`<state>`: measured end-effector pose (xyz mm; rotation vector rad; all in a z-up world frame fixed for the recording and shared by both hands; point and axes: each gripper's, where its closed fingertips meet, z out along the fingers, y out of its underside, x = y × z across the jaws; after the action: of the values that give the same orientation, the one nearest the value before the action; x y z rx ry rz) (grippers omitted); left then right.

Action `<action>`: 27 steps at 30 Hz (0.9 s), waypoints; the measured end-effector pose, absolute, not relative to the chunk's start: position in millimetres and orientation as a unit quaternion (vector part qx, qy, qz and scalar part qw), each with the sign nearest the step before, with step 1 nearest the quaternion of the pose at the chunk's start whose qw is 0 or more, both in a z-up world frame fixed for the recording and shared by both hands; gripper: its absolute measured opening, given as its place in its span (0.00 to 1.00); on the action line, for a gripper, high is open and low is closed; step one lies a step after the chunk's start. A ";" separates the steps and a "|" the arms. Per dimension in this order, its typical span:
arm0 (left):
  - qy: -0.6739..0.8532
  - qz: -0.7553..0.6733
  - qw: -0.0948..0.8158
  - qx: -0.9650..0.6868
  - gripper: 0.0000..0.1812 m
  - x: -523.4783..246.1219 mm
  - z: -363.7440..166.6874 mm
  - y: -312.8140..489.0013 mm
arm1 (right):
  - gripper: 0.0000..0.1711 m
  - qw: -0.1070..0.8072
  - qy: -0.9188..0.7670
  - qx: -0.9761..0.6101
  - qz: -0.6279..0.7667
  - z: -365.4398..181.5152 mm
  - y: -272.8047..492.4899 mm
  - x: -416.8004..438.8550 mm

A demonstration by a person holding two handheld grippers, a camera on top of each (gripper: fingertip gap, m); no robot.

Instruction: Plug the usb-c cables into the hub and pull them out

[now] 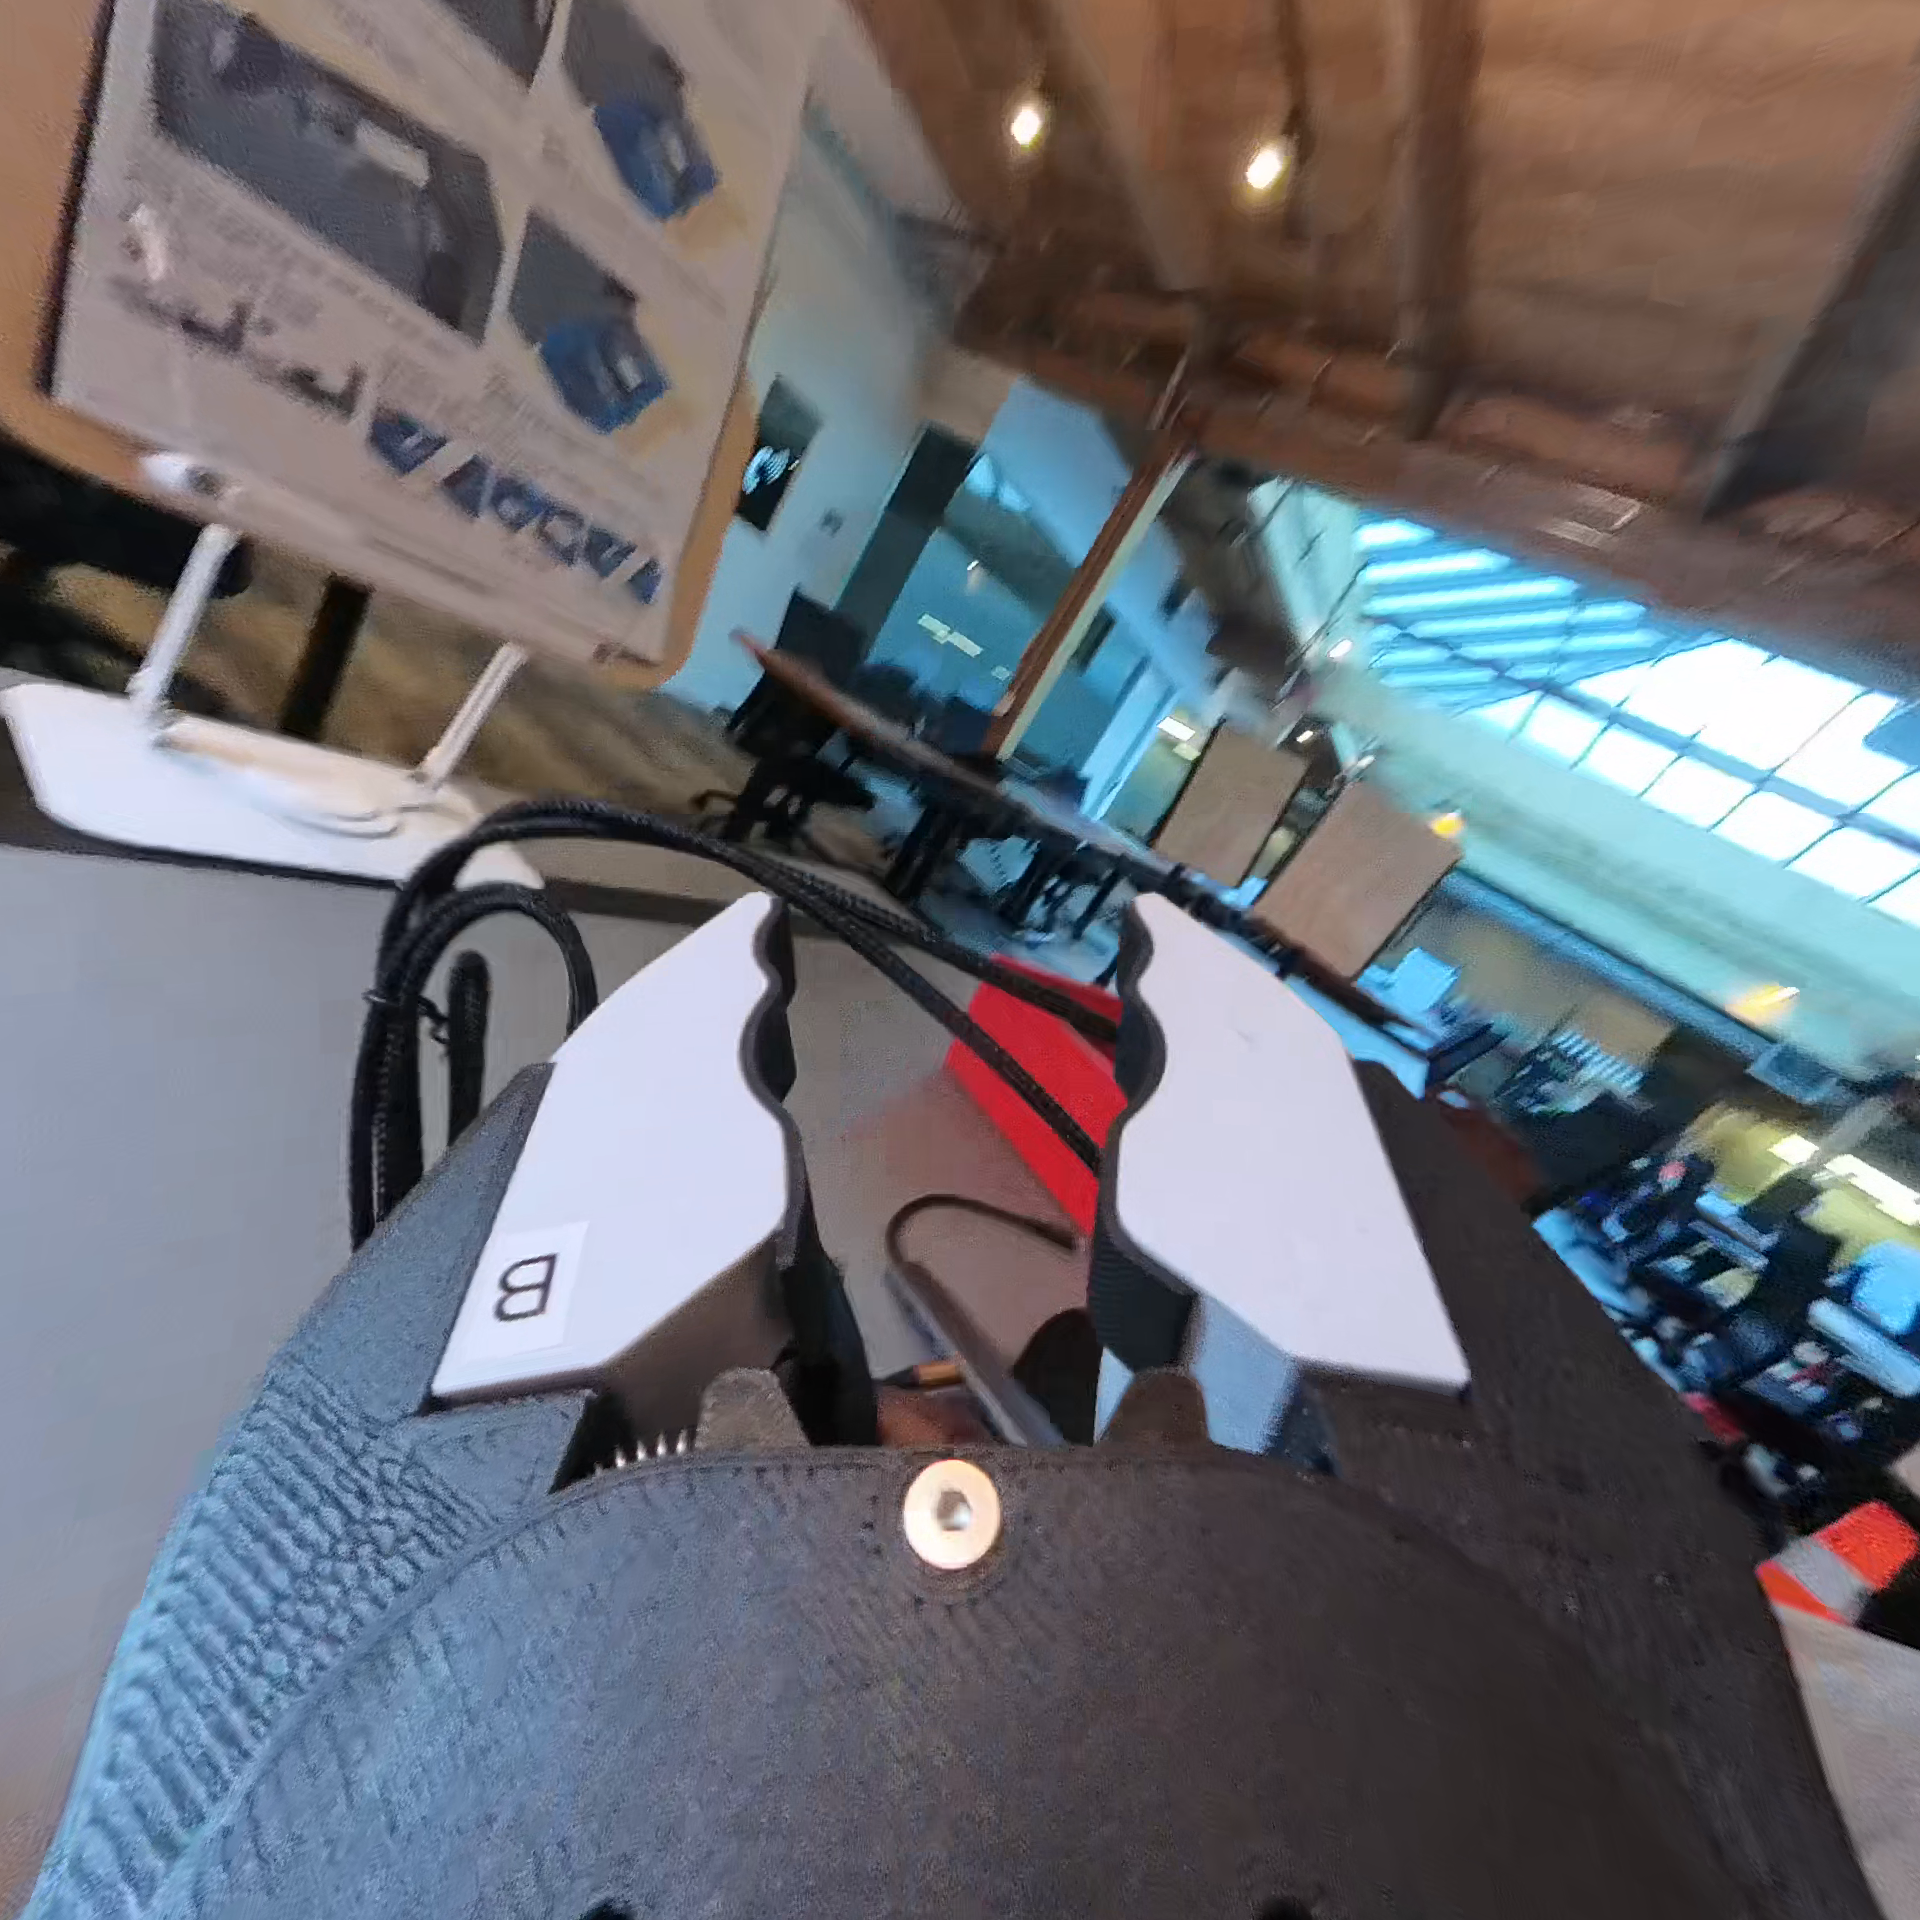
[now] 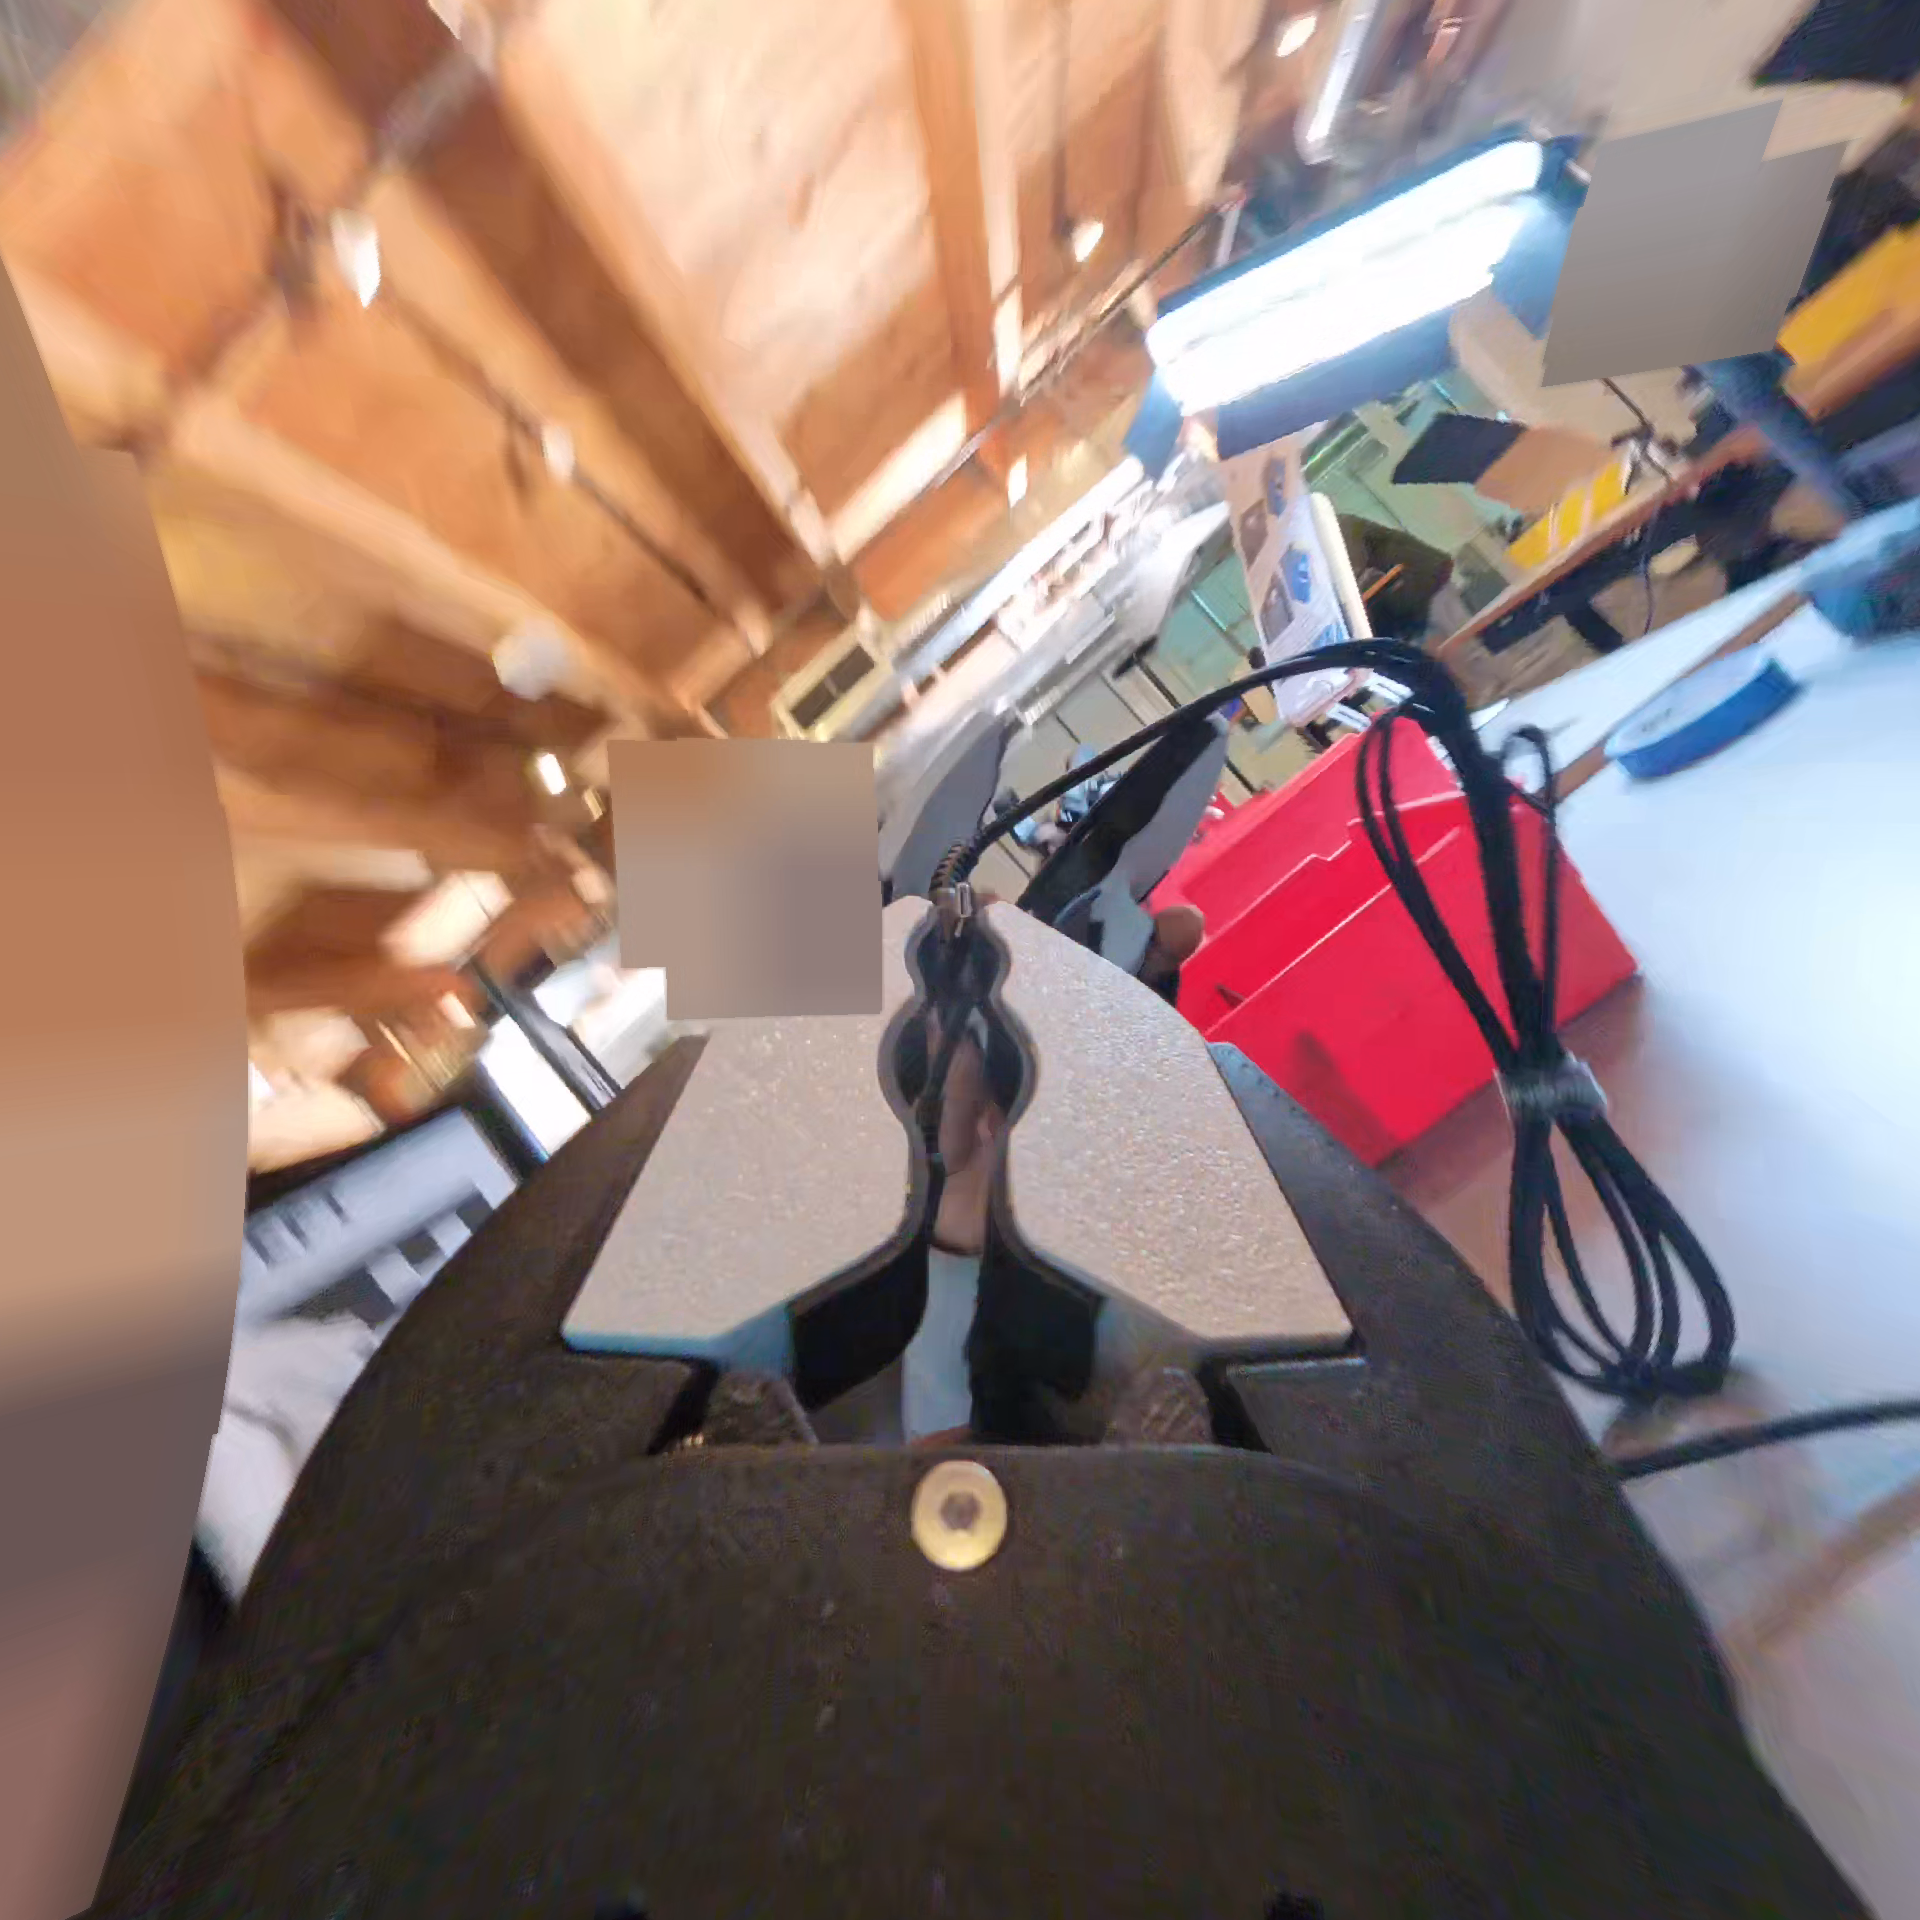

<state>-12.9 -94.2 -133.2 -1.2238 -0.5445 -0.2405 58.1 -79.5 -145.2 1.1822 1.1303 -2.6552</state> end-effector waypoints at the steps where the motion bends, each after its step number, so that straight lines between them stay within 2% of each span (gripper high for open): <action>1: -0.250 -0.099 0.774 -0.573 0.33 -15.4 -136.0 -94.0 | 0.02 0.048 0.320 0.401 -0.857 -150.3 -68.2 51.6; 3: -0.257 -0.035 0.769 -0.585 0.34 -23.5 -139.9 -96.1 | 0.03 0.103 0.245 0.425 -0.865 -159.8 -49.1 42.2; 6: -0.230 0.102 0.719 -0.648 0.34 -32.1 -154.1 -95.3 | 0.03 0.139 0.176 0.456 -0.861 -178.5 -31.3 30.8; 10: -0.203 0.119 0.701 -0.673 0.34 -20.1 -155.8 -87.1 | 0.03 0.138 0.147 0.471 -0.859 -186.4 -20.9 26.6; 13: -0.140 0.111 0.545 -0.819 0.33 -15.5 -205.9 -95.8 | 0.03 0.142 0.115 0.469 -0.864 -182.8 -5.4 26.8; 14: -0.146 0.111 0.517 -0.836 0.33 -20.5 -215.5 -105.3 | 0.03 0.132 0.109 0.470 -0.866 -181.7 1.3 27.1; 16: -0.170 0.113 0.548 -0.811 0.32 -31.6 -205.7 -117.4 | 0.03 0.113 0.111 0.473 -0.867 -180.3 9.9 27.3; 18: -0.187 0.092 0.620 -0.756 0.30 -33.0 -176.5 -121.8 | 0.03 0.104 0.117 0.472 -0.867 -178.1 12.0 28.2; 21: -0.175 -0.033 0.734 -0.655 0.29 -5.3 -136.0 -110.7 | 0.03 0.091 0.138 0.470 -0.867 -176.2 7.0 28.5; 24: -0.177 -0.216 0.735 -0.618 0.28 25.8 -139.1 -78.0 | 0.01 0.087 0.159 0.469 -0.864 -177.0 -0.5 29.0; 27: -0.199 -0.286 0.699 -0.625 0.23 33.3 -170.6 -44.4 | 0.01 0.048 0.204 0.484 -0.850 -183.6 -7.0 27.1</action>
<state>33.3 -44.4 -170.6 -1.3926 -0.4440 -0.6380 27.1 -7.0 -183.6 1.4755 0.6211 -2.5900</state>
